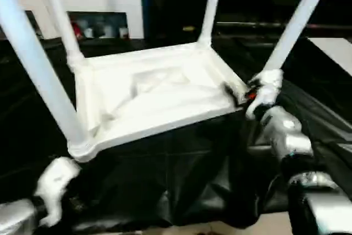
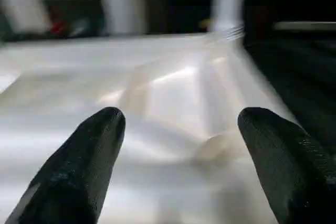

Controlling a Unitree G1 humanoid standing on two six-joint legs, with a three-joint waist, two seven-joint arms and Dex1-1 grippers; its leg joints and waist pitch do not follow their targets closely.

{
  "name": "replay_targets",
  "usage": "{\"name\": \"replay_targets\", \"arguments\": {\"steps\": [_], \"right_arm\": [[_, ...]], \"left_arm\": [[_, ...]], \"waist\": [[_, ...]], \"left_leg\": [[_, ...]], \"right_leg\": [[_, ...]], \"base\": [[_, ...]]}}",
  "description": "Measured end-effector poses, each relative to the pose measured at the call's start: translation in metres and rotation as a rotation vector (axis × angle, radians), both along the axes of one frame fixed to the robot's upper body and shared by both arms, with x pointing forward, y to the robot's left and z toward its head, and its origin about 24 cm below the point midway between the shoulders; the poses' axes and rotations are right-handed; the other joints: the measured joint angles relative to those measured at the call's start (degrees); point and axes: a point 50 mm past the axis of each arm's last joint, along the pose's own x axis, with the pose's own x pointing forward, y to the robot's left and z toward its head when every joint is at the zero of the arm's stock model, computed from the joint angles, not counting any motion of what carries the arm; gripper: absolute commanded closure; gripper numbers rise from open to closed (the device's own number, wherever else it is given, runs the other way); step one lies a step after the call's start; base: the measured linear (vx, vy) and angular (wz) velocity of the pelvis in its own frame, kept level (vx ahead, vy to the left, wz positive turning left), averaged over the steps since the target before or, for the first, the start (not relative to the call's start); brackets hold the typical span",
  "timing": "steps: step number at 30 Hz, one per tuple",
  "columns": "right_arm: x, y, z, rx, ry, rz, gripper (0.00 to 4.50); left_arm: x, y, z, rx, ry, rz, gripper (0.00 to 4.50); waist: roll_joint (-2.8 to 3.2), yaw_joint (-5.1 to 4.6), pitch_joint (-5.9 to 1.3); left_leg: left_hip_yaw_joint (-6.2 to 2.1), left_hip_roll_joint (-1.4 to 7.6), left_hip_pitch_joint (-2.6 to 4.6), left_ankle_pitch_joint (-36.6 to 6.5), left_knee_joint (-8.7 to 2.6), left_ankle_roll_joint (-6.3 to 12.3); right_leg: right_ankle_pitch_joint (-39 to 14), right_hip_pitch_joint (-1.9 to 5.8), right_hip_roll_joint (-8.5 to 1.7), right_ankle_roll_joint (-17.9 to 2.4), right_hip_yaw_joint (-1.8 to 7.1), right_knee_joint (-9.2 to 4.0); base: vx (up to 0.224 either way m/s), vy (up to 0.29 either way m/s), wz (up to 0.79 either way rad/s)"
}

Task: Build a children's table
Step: Rotate leg to tighten

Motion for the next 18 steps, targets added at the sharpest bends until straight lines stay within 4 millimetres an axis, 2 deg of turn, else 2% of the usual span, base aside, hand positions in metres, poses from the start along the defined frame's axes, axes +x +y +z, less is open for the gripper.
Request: {"name": "replay_targets", "arguments": {"steps": [2, 4, 6, 9, 12, 15, 16, 18], "right_arm": [[-0.011, 0.003, -0.011, -0.028, 0.009, 0.019, 0.64], [-0.024, 0.001, -0.021, -0.039, 0.016, 0.000, 0.64], [-0.031, -0.003, -0.028, -0.056, 0.030, -0.030, 0.64], [-0.042, -0.016, -0.041, -0.128, 0.092, -0.116, 0.64], [-0.052, -0.026, -0.051, -0.138, 0.146, -0.176, 0.64], [-0.059, -0.038, -0.057, -0.182, 0.181, -0.227, 0.64], [-0.058, -0.039, -0.057, -0.193, 0.183, -0.236, 0.64], [-0.056, -0.036, -0.054, -0.201, 0.171, -0.237, 0.64]], "left_arm": [[-0.003, 0.018, 0.004, -0.007, -0.032, 0.061, 0.03], [-0.003, 0.035, 0.016, -0.041, -0.093, 0.132, 0.03], [0.002, 0.039, 0.029, -0.080, -0.153, 0.153, 0.03], [0.016, 0.028, 0.051, -0.177, -0.246, 0.104, 0.03], [0.023, 0.021, 0.061, -0.234, -0.290, 0.074, 0.03], [0.032, 0.016, 0.065, -0.273, -0.310, 0.071, 0.03], [0.037, 0.012, 0.066, -0.284, -0.317, 0.064, 0.03], [0.044, 0.007, 0.070, -0.302, -0.336, 0.041, 0.03]], "waist": [[-0.06, 0.20, -0.01], [-0.25, 0.67, -0.10], [-0.25, 1.09, -0.10], [-0.41, 1.69, -0.20], [-0.38, 1.30, -0.17], [-0.43, 1.03, -0.04], [-0.40, 0.89, 0.10], [-0.04, 0.39, 0.42]], "left_leg": [[0.00, 0.00, -0.01, 0.00, -0.02, 0.00], [0.01, -0.01, 0.00, 0.00, -0.03, -0.01], [0.08, -0.05, 0.05, 0.00, -0.02, -0.01], [0.15, -0.08, 0.13, 0.00, -0.01, 0.00], [0.22, -0.09, 0.55, -0.01, -0.02, 0.00], [0.07, -0.07, 0.65, -0.01, -0.03, -0.01], [0.04, -0.06, 0.79, -0.01, -0.02, -0.01], [-0.58, -0.01, 0.98, -0.02, -0.06, -0.01]], "right_leg": [[0.00, -0.01, 0.01, 0.00, 0.02, 0.00], [0.00, 0.06, 0.01, 0.00, 0.05, 0.00], [0.00, 0.12, 0.01, 0.00, 0.17, -0.01], [-0.01, 0.18, 0.01, 0.00, 0.28, -0.04], [-0.04, 0.27, 0.01, 0.06, 0.34, -0.04], [-0.06, 0.21, 0.01, 0.09, 0.14, -0.11], [-0.06, 0.17, 0.00, 0.09, 0.01, -0.18], [-0.07, 0.66, 0.01, 0.09, -0.75, -0.87]], "base": [[0.000, 0.000, 0.00], [0.000, 0.000, 0.00], [0.000, 0.000, 0.00], [0.000, 0.000, 0.00], [0.000, 0.000, 0.00], [-0.017, -0.002, -0.01], [-0.070, -0.004, -0.02], [-0.066, 0.003, -0.06]]}}
